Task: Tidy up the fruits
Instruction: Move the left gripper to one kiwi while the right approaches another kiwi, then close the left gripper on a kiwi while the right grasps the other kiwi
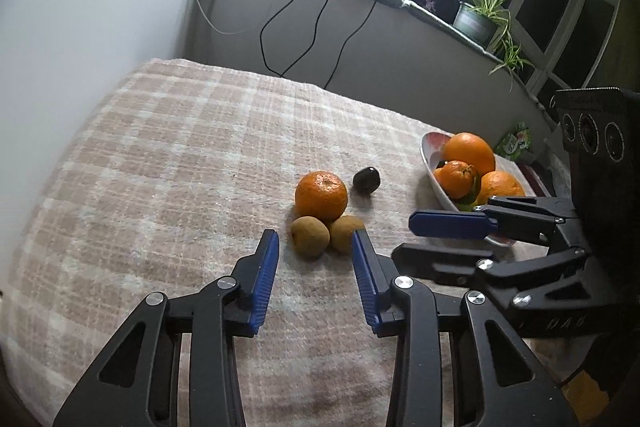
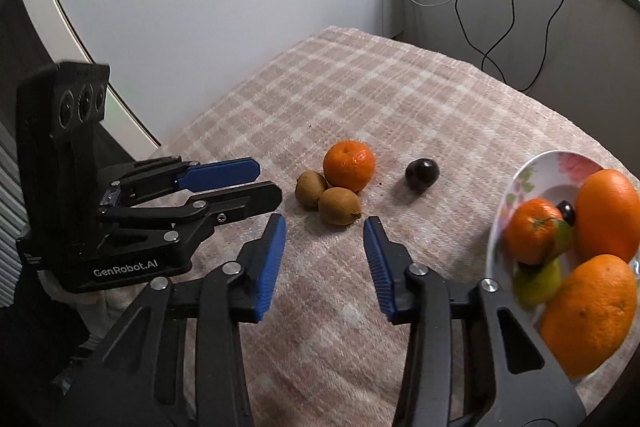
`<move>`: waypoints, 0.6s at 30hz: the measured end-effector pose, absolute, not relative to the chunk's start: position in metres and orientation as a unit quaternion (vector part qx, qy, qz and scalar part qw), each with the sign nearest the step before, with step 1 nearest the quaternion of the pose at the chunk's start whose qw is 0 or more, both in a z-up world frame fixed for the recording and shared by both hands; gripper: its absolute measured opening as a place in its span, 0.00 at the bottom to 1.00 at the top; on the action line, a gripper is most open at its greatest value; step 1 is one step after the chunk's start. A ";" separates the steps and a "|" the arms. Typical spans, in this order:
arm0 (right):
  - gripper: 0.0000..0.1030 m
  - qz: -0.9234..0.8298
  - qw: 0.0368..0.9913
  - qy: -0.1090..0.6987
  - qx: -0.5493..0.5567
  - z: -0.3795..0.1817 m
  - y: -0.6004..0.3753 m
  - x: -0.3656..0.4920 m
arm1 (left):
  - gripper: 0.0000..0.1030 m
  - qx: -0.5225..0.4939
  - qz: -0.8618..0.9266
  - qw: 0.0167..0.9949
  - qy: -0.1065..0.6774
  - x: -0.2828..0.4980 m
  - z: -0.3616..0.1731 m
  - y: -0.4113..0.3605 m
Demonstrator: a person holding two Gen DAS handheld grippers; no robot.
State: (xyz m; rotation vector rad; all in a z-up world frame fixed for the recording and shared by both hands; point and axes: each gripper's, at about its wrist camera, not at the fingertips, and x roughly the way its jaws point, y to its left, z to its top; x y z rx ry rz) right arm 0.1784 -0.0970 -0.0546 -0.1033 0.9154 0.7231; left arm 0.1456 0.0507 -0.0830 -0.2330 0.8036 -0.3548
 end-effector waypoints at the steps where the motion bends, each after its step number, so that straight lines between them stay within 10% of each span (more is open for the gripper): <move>1: 0.39 0.339 0.834 0.432 -0.053 -0.056 -0.095 0.179 | 0.35 -0.110 -0.171 0.898 0.391 0.148 -0.084 0.050; 18: 0.32 0.326 0.836 0.429 -0.099 -0.075 -0.079 0.194 | 0.32 -0.103 -0.185 0.881 0.424 0.173 -0.098 0.048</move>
